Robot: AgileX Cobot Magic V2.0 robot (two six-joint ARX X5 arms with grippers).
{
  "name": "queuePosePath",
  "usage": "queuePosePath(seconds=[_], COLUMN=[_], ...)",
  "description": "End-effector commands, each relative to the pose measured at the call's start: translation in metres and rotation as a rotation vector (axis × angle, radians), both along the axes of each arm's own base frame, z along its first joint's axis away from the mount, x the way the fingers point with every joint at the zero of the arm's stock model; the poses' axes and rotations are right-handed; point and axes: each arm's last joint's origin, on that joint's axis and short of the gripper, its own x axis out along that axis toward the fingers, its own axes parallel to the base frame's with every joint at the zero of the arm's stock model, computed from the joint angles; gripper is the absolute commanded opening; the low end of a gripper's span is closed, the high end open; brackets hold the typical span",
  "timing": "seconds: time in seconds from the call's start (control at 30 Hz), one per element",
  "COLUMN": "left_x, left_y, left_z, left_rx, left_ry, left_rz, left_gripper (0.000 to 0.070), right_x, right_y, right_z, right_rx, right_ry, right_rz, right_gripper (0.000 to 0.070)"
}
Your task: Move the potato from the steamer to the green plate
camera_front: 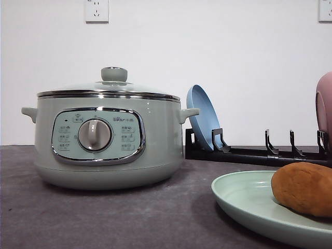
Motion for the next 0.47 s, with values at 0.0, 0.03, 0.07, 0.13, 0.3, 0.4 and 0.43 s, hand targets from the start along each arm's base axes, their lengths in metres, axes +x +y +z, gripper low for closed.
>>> queuePosePath(seconds=[0.0, 0.03, 0.07, 0.13, 0.3, 0.4, 0.43], left_x=[0.0008, 0.0008, 0.0008, 0.0008, 0.0008, 0.0008, 0.0008], left_y=[0.0002, 0.0002, 0.0002, 0.0002, 0.0002, 0.0002, 0.0002], left_z=[-0.0073, -0.0073, -0.0073, -0.0073, -0.0073, -0.0073, -0.0073], left_rx=[-0.002, -0.002, -0.002, -0.002, -0.002, -0.002, -0.002], left_ry=[0.025, 0.025, 0.024, 0.024, 0.024, 0.025, 0.024], left_rz=[0.004, 0.004, 0.004, 0.004, 0.004, 0.004, 0.004], left_gripper=[0.0022, 0.0022, 0.0022, 0.0022, 0.0022, 0.0022, 0.0022], right_x=[0.0003, 0.0003, 0.0003, 0.0003, 0.0003, 0.0003, 0.0003], right_y=[-0.0003, -0.0003, -0.0003, -0.0003, -0.0003, -0.0003, -0.0003], right_z=[-0.0005, -0.0005, -0.0005, -0.0005, -0.0005, -0.0005, -0.0005], right_rx=[0.013, 0.013, 0.013, 0.013, 0.013, 0.013, 0.013], right_ry=[-0.009, -0.009, -0.009, -0.009, -0.009, -0.009, -0.009], right_rz=[-0.007, -0.007, -0.007, -0.007, -0.007, -0.007, -0.007], right_gripper=[0.0013, 0.0013, 0.0013, 0.0013, 0.0013, 0.0013, 0.0013])
